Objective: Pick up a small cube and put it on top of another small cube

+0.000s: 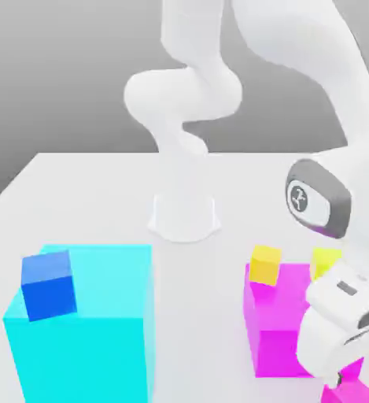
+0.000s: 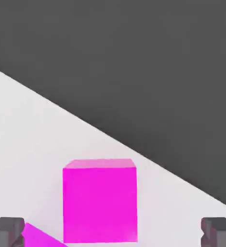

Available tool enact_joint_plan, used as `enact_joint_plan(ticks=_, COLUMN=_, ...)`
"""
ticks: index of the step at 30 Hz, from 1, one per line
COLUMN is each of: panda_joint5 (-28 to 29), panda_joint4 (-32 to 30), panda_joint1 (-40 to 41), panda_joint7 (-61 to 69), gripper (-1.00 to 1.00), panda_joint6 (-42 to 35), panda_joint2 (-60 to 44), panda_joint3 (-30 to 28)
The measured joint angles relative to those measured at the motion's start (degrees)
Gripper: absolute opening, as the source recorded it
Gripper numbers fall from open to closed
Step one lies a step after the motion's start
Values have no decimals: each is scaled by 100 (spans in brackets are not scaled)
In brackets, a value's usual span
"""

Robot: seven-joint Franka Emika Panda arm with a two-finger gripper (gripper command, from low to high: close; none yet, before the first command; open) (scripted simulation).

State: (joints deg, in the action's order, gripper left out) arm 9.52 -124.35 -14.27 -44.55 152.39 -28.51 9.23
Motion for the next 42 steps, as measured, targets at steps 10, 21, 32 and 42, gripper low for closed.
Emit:
enact_joint_plan(ticks=10, panda_joint5=51, panda_joint4=50, panda_joint1=-58, panda_joint7=-35, gripper=-100, panda_joint6=172, panda_joint2=-237, panda_joint3=-62)
enact_joint_plan(ticks=21, panda_joint5=-408, panda_joint4=-1139, panda_joint1=262, panda_joint7=904, gripper=-100, panda_joint6=-838, panda_joint2=1981, panda_joint3=278)
enact_joint_plan(ticks=32, panda_joint5=-1165, panda_joint4=-2681, panda_joint1=150, panda_joint7=2366, gripper=-100, panda_joint6=-1566, panda_joint2=4304, panda_joint3=160)
enact_joint_plan(ticks=42, panda_joint5=-1496, panda_joint4=-3813, panda_joint1=-80, panda_joint7=3135, gripper=-100, panda_joint6=-1133, panda_joint2=4999, panda_joint3=-27)
